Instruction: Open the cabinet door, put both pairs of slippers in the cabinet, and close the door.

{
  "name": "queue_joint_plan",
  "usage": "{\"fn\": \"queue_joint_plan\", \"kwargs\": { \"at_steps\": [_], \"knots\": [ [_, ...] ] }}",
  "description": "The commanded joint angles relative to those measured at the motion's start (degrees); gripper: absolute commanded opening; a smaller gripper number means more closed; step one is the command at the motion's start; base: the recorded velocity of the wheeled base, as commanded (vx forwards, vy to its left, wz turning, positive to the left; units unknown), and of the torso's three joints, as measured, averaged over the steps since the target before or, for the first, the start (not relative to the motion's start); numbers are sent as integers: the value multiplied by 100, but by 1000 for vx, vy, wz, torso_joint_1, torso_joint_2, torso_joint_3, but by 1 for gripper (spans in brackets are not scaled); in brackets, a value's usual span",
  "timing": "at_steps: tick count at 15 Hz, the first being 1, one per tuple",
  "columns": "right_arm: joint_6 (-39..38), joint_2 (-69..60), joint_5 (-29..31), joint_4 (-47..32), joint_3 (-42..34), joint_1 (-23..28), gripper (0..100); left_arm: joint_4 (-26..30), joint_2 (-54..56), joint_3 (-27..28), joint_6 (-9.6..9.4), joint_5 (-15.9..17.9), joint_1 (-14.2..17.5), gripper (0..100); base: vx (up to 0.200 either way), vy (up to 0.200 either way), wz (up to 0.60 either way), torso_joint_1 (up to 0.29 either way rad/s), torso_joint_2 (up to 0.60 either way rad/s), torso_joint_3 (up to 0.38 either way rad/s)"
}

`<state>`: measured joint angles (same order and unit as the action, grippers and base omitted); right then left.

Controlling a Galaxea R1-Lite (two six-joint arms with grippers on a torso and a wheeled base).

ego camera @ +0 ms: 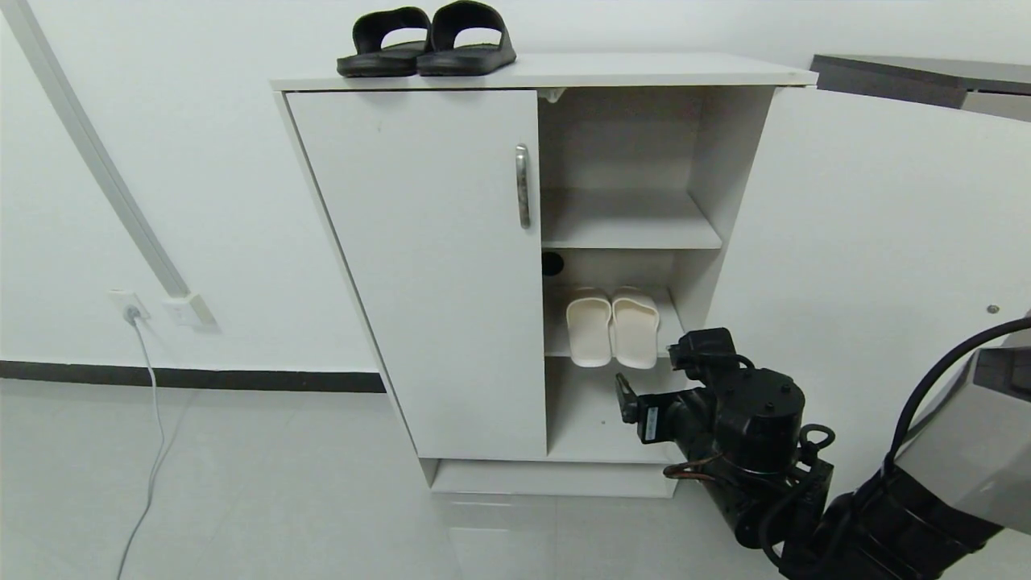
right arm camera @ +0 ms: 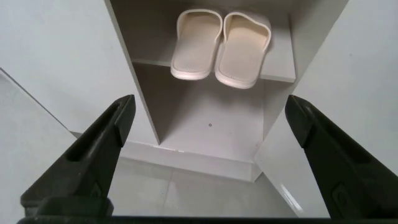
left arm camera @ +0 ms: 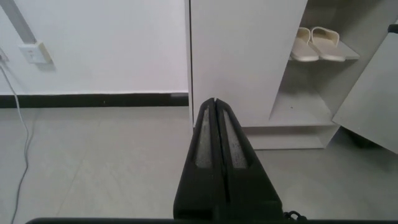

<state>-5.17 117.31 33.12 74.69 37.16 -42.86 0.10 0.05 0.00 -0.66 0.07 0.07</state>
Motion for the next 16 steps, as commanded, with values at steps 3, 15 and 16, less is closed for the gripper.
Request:
{"fn": "queue_joint_plan", "kwargs": {
  "at_steps": [3,15,16],
  "knots": [
    [-2,108,-7,37,-33,-3,100,-1,-5,0,4,1,1,0,0,0,0,0,0,0],
    [121,240,1,300,-68,-3,100,-1,-5,0,22,-7,1,0,0,117,0,1,0,3],
    [121,240,1,300,-68,-3,100,-1,-5,0,22,-7,1,0,0,200,0,2,-2,2]
  ]
}}
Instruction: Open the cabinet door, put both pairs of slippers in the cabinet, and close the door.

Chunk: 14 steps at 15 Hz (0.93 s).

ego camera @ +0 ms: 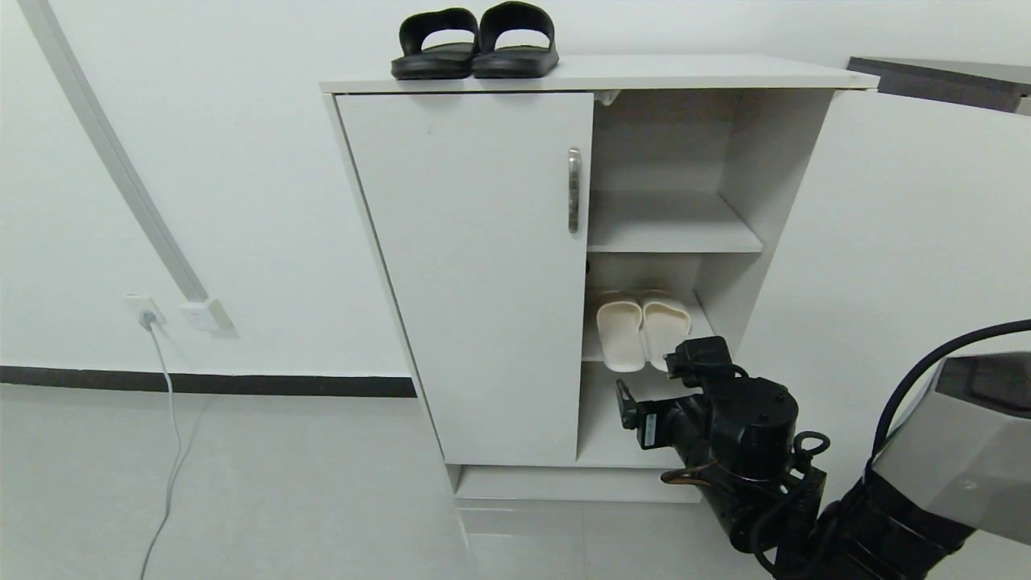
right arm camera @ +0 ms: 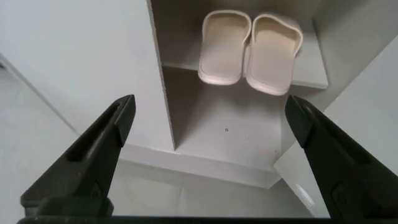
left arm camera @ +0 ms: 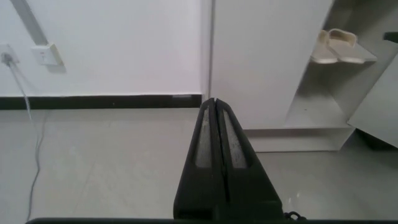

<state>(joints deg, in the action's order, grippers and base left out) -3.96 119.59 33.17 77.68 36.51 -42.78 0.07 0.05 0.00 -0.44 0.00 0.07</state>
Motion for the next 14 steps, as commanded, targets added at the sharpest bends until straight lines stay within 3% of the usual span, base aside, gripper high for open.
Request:
{"fn": "queue_joint_plan", "kwargs": {
  "at_steps": [1,11,14],
  "knots": [
    [1,12,-4,2,-4,-11,100,1,-5,0,0,0,1,0,0,200,0,-2,2,2],
    [-17,91,-12,63,-30,-11,100,1,-5,0,35,-9,1,0,0,200,0,2,4,2],
    [-8,91,-12,169,-188,-11,100,1,-5,0,35,-9,1,0,0,0,0,0,0,0]
  ]
}}
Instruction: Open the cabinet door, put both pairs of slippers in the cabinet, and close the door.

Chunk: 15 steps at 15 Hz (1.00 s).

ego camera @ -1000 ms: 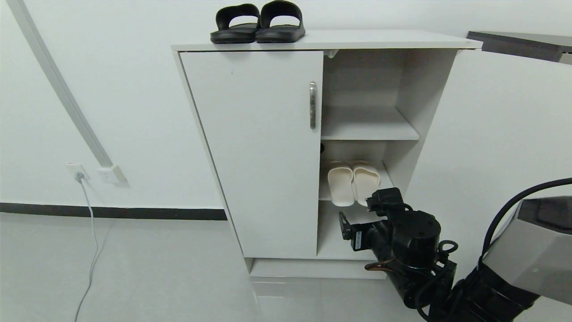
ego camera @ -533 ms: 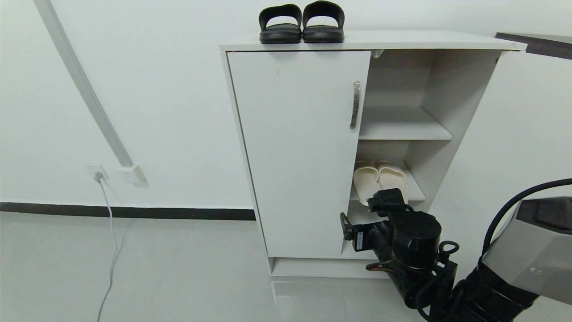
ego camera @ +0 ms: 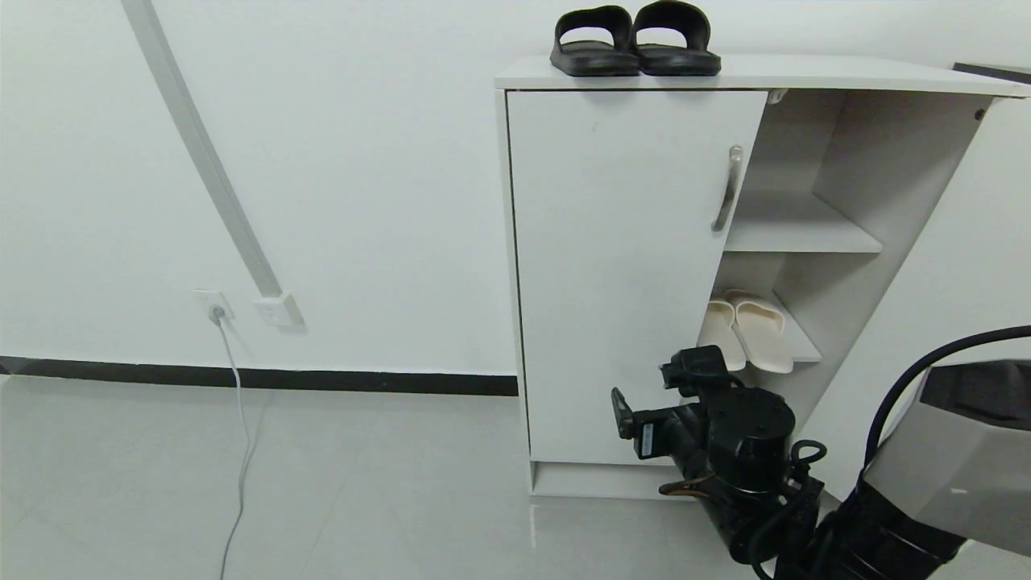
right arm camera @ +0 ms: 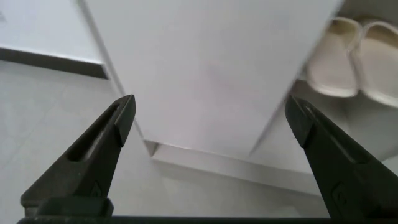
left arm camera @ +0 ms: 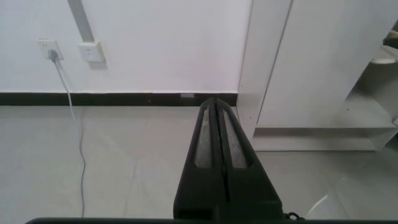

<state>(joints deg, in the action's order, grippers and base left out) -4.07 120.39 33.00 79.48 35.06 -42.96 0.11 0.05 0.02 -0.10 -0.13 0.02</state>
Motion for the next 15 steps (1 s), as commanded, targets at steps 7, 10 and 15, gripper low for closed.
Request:
{"fn": "queue_joint_plan", "kwargs": {
  "at_steps": [7,10,15],
  "knots": [
    [126,19,-4,190,-131,33,100,-2,-5,-2,1,-4,6,0,0,0,0,0,0,0],
    [135,28,-4,190,-131,33,100,-2,-5,-2,1,-4,6,0,0,0,0,0,0,0],
    [205,63,-4,234,-122,24,100,-2,-5,6,1,-4,6,0,0,0,0,0,0,0]
  ]
}}
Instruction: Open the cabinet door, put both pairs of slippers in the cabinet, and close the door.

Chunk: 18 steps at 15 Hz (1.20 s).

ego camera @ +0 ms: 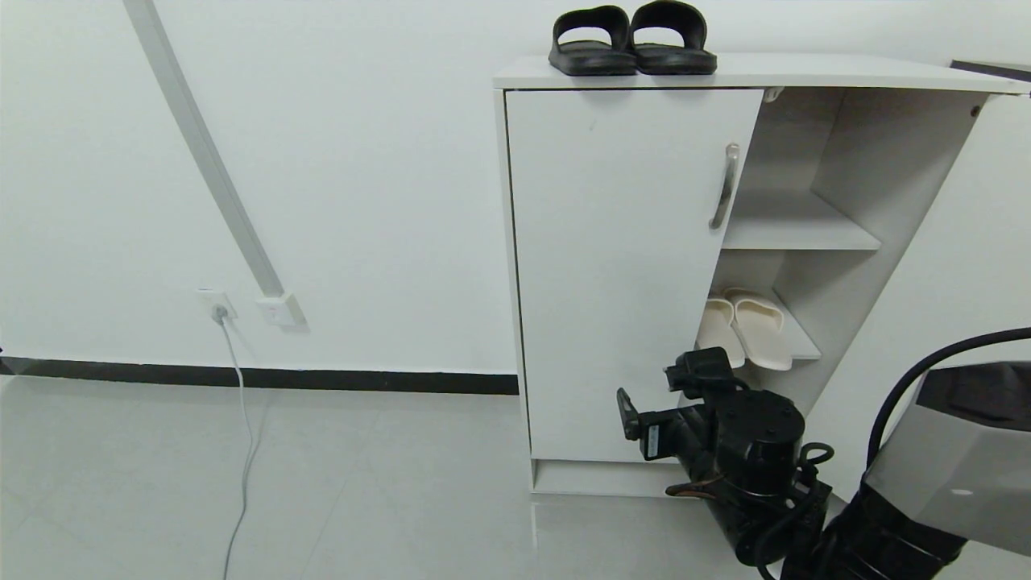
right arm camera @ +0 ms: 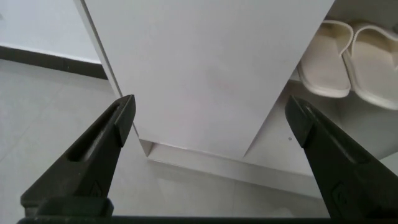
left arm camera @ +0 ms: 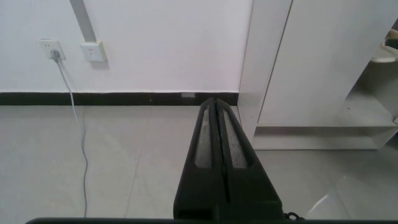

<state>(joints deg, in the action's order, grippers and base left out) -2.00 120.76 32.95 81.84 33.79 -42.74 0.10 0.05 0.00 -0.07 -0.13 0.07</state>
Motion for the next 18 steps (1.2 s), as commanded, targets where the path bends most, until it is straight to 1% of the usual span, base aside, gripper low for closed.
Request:
{"fn": "queue_joint_plan", "kwargs": {
  "at_steps": [1,4,7,11,18],
  "knots": [
    [-2,27,1,-1,5,3,100,-1,-5,0,-1,-4,1,0,0,0,0,0,0,0],
    [-2,106,1,8,22,3,100,-1,-5,0,-1,-4,1,0,0,0,0,-2,-27,-30],
    [-2,97,1,8,13,3,100,-1,-5,9,-1,-4,1,0,0,0,0,7,-188,-300],
    [-2,88,1,8,5,3,100,-1,-5,0,-1,-4,1,0,0,0,0,34,-492,-370],
    [7,79,1,25,5,3,100,-1,-5,0,-1,-4,1,0,0,0,0,126,-466,-344]
  ]
}}
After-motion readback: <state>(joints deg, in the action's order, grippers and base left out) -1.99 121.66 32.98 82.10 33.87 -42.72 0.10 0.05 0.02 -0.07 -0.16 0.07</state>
